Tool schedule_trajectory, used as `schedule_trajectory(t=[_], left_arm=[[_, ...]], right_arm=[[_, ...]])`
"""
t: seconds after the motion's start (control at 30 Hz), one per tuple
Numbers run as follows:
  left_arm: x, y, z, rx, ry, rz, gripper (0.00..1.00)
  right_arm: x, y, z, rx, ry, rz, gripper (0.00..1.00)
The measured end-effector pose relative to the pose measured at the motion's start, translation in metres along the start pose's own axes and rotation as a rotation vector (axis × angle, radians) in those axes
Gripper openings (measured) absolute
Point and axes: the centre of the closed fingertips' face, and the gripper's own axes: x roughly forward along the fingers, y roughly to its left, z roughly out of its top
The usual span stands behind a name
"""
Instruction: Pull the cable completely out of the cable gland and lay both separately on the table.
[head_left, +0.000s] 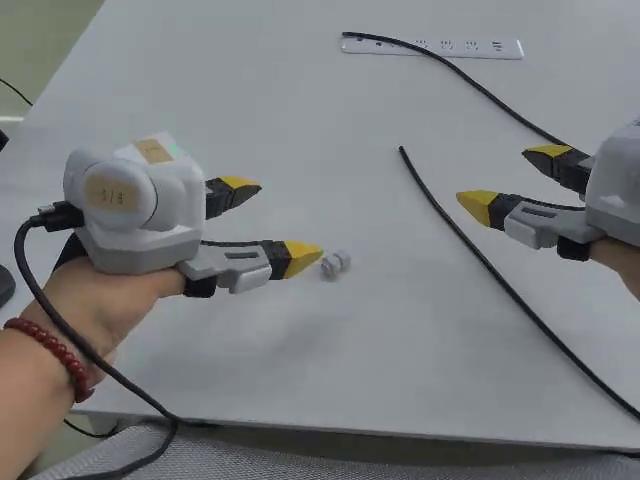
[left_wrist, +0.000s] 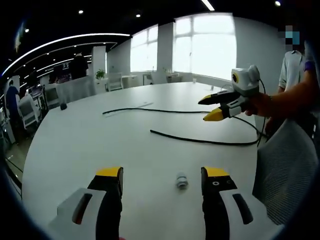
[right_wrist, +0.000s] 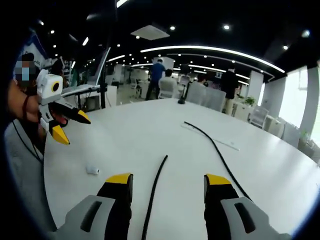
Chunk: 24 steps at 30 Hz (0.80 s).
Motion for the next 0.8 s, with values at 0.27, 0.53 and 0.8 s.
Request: schedule_trajectory(t=[0.27,0.53,0.8], left_arm=[[-0.018,-0.007,0.013,-0.013,-0.041,0.044,0.66],[-0.039,-0.020,0.023,-0.038,-0.077,0.088,0.66],[-0.058,-0.031,0.024,-0.060,-0.104,0.147,0.67]], right_arm=[[-0.038,0.001,0.003,0.008,-0.011,-0.034,0.61],[-0.078,0.005,0.010,0.041,-0.048,-0.076,0.64],[-0.108,0.013,0.019,0.079,-0.116,-0.114,0.66]])
